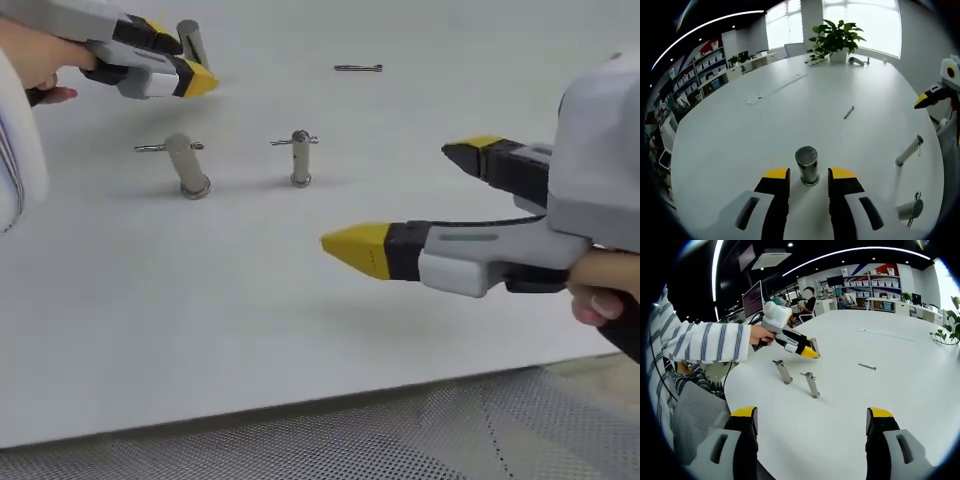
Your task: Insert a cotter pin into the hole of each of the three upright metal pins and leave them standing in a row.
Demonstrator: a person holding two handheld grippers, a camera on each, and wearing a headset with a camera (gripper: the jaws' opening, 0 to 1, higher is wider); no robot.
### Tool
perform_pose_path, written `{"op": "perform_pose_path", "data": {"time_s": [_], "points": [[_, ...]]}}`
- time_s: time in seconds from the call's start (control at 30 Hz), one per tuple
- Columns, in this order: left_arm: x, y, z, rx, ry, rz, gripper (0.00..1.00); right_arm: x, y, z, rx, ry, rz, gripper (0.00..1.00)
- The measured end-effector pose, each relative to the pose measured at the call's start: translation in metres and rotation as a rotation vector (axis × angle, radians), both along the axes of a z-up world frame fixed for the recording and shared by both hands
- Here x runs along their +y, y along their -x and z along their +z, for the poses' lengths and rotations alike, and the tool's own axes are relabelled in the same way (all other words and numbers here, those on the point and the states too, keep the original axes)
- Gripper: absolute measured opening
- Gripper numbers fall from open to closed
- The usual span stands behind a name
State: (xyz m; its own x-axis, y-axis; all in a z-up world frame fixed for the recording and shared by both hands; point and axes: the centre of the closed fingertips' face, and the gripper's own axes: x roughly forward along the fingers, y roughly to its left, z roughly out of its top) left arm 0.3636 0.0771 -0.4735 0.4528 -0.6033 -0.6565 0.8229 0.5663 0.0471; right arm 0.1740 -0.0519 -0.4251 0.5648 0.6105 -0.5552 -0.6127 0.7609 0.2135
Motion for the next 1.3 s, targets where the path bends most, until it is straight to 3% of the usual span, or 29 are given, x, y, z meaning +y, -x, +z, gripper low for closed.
{"op": "perform_pose_path", "data": {"time_s": [0.1,0.2,0.27,0.4,0.47,0.67,0.83,1.0,1.07,1.3], "points": [[-0.003,-0.003,0.002,-0.017,0.009,-0.008,0.23,0.001,0.000,0.000,0.004,-0.005,0.001,0.88],[-0.005,-0.004,0.003,-0.054,-0.019,-0.027,0.19,0.002,0.000,0.000,0.006,-0.007,0.003,0.88],[-0.005,-0.004,0.002,-0.052,-0.018,-0.036,0.14,0.002,0.000,0.001,0.006,-0.008,0.004,0.88],[-0.005,-0.003,0.002,-0.017,0.004,-0.004,0.11,0.000,0.000,0.000,0.007,-0.006,0.001,0.88],[-0.006,-0.003,0.002,-0.038,-0.016,-0.022,0.11,0.000,0.001,-0.001,0.014,-0.005,0.001,0.87],[-0.006,-0.002,0.003,-0.011,0.013,-0.001,0.10,0.001,0.002,0.000,0.013,-0.002,0.006,0.87],[-0.008,0.001,0.005,-0.024,-0.005,-0.003,0.10,0.001,0.000,0.002,0.004,0.000,0.003,0.87],[-0.010,-0.001,0.025,-0.028,0.059,0.020,0.09,0.000,-0.001,0.005,-0.005,0.002,0.001,0.87],[-0.011,0.000,0.034,-0.054,0.052,-0.002,0.09,0.000,-0.001,0.006,-0.009,0.003,0.002,0.87],[-0.017,0.015,0.071,-0.080,0.090,-0.041,0.09,0.001,-0.002,0.011,-0.022,0.000,0.002,0.87]]}}
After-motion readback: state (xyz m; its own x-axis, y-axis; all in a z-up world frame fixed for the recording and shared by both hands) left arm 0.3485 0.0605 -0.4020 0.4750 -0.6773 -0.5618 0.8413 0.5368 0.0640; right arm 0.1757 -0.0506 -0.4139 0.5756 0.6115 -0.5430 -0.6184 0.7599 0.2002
